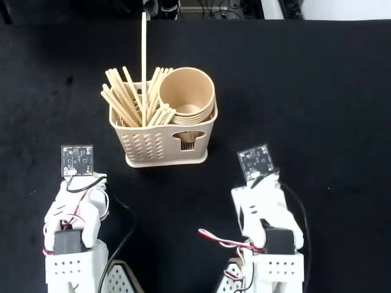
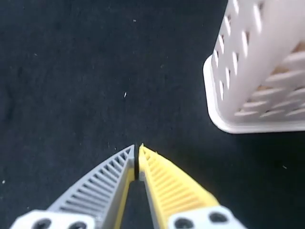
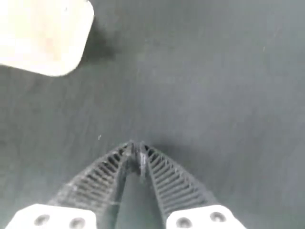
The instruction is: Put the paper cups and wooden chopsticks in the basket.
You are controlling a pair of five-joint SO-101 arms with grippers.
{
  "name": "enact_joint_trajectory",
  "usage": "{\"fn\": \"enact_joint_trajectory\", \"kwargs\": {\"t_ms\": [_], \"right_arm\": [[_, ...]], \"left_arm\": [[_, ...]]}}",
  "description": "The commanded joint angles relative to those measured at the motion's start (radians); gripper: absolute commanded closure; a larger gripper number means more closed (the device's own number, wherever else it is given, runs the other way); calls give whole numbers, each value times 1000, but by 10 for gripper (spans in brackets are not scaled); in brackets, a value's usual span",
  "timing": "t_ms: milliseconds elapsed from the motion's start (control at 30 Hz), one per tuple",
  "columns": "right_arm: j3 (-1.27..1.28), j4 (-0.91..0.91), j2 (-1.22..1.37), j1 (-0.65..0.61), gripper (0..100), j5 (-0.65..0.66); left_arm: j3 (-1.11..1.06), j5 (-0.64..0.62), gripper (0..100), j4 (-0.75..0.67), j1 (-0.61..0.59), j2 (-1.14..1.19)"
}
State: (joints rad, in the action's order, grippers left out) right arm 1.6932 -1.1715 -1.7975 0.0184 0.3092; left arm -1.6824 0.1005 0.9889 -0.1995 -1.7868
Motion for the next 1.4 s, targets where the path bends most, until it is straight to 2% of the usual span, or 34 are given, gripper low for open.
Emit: {"fn": "enact_joint_trajectory", "kwargs": {"t_ms": [0,1367], "right_arm": [[-8,-129,-79,21,986,2],[-7,-118,-59,26,986,0]], "left_arm": [[-18,6,967,5,-12,-11],[-18,6,967,6,-8,-11]]}}
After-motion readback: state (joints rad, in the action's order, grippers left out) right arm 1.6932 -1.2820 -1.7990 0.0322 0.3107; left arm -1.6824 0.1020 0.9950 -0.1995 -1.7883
